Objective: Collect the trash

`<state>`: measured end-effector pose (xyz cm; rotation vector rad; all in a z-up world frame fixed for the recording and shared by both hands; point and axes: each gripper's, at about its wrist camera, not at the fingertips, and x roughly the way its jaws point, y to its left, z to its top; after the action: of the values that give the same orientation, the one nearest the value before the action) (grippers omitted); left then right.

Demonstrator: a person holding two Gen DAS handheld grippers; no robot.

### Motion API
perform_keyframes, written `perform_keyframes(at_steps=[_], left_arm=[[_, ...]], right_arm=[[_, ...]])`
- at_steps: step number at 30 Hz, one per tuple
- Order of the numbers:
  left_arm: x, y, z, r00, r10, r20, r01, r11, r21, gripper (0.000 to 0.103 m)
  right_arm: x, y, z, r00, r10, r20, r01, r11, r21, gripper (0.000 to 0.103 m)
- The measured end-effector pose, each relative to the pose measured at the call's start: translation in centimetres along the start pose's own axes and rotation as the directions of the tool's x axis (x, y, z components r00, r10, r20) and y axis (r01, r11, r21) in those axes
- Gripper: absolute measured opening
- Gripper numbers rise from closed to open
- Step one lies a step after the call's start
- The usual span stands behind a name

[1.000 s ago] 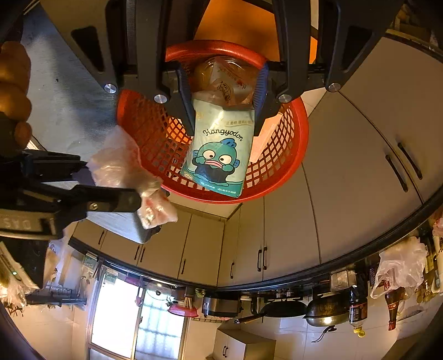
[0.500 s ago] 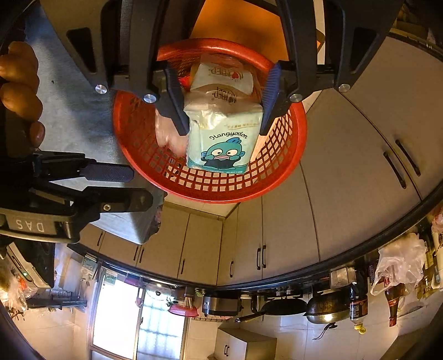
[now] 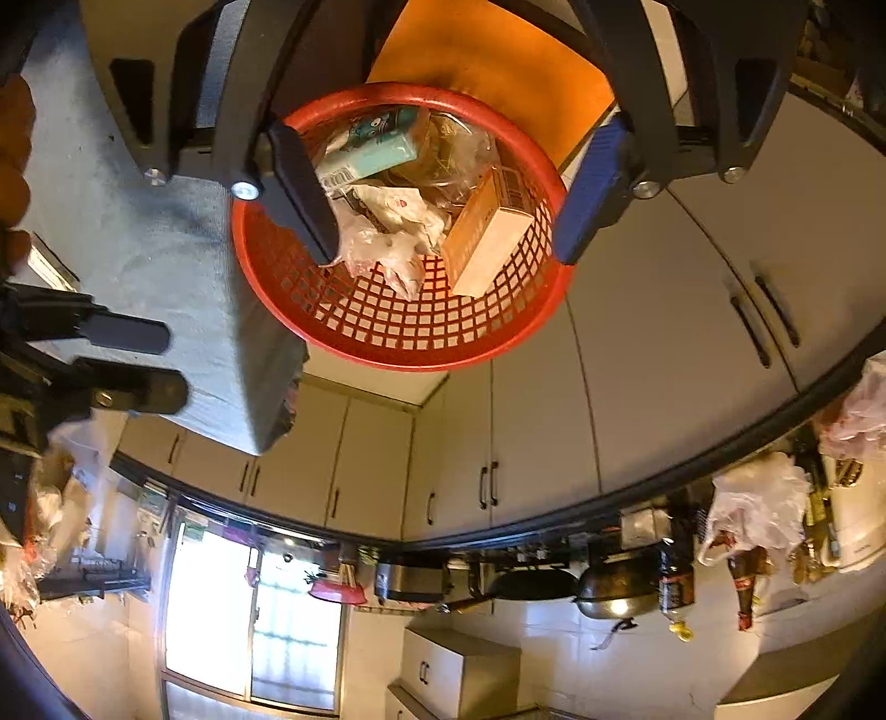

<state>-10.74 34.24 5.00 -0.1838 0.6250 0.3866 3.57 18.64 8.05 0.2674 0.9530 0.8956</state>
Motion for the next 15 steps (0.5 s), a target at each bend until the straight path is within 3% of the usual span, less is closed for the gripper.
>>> perform_keyframes(at_steps=[9, 15], left_arm=[[-2.4, -1.4, 0.0, 0.991, 0.117, 0.068, -0.116, 0.993, -0.014, 0.096], [-3.8, -2.2, -0.3, 0.972, 0.222, 0.076, -0.22, 0.975, -0.028, 0.098]], right_arm=[[-4.5, 0.0, -2.6, 0.987, -0.139, 0.084, 0.147, 0.984, -0.104, 0.081], [-7.6, 0.7, -5.4, 0.949, -0.266, 0.172, 0.298, 0.934, -0.199, 0.091]])
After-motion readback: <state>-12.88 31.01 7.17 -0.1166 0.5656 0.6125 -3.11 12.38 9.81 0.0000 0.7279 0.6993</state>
